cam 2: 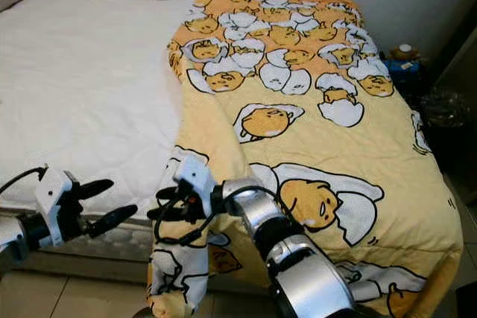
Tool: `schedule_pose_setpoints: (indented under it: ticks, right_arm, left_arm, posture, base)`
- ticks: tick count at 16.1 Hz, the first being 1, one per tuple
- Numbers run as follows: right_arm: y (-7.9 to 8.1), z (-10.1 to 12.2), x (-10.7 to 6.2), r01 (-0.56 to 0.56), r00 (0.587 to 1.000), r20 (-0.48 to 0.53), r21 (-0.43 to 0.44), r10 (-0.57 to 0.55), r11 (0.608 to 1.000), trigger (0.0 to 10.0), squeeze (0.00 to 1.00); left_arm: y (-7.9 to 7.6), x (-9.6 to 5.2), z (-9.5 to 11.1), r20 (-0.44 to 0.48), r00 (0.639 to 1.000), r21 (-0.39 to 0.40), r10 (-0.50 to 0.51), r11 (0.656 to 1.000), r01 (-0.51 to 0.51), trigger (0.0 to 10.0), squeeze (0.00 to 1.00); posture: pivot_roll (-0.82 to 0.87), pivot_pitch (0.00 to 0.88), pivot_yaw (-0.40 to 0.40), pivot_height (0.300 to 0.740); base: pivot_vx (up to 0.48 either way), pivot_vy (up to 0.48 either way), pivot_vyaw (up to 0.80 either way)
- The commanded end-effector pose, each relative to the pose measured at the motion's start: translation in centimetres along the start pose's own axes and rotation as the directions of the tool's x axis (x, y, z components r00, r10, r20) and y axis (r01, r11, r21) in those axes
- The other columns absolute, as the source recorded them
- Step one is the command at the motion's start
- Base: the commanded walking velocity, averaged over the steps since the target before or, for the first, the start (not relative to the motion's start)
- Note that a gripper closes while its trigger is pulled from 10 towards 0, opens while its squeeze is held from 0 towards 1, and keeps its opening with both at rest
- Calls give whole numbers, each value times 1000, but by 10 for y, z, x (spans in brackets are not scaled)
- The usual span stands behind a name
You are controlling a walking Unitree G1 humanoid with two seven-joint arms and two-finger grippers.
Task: Clean up the room
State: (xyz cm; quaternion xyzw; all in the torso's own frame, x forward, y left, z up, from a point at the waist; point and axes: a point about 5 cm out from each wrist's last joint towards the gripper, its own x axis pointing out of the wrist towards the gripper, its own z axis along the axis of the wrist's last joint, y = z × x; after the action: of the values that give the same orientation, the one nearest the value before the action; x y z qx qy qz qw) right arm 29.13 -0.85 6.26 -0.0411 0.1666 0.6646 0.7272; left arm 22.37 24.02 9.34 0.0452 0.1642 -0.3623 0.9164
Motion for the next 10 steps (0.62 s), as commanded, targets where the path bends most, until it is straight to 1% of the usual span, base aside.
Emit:
schedule_pose_setpoints:
  ticks: [1,3,4,5,6,8,10]
  right_arm:
    - [-1,3,2,-4,1000,-10,-32,4,999,10000,0]
    - [-7,12,-1,67,997,45,-18,-67,998,10000,0]
    - [-11,12,-6,98,995,13,-77,-97,992,10000,0]
    - [-21,4,-23,149,982,-95,-166,-166,975,10000,1000]
    - [-25,1,-33,167,969,-146,-194,-197,967,10000,1000]
    - [-38,-7,-54,212,917,-295,-208,-268,955,10000,1000]
    - [-43,-8,-64,194,886,-373,-243,-276,951,10000,1000]
  left_arm:
    - [-4,2,3,10,1000,-1,-15,1000,15,10000,0]
    - [-8,3,3,20,1000,-13,-13,1000,14,10000,0]
    - [-11,4,2,26,999,-20,-18,1000,19,10000,0]
    - [-16,8,0,39,999,-38,-31,999,33,10000,0]
    - [-19,9,-2,41,998,-46,-40,998,42,10000,0]
    - [-25,9,-6,32,996,-70,-80,994,82,10000,0]
    - [-28,9,-8,21,993,-77,-115,990,117,10000,0]
  posture:
    - [73,4,-6,740]
    - [69,6,-16,740]
    - [65,5,-22,740]
    - [57,2,-28,740]
    - [52,0,-25,740]
    - [48,0,-18,740]
    - [48,0,-14,740]
  base:
    - [0,0,0]
    - [0,0,0]
    - [0,0,0]
    - [0,0,0]
    - [0,0,0]
    - [0,0,0]
    - [0,0,0]
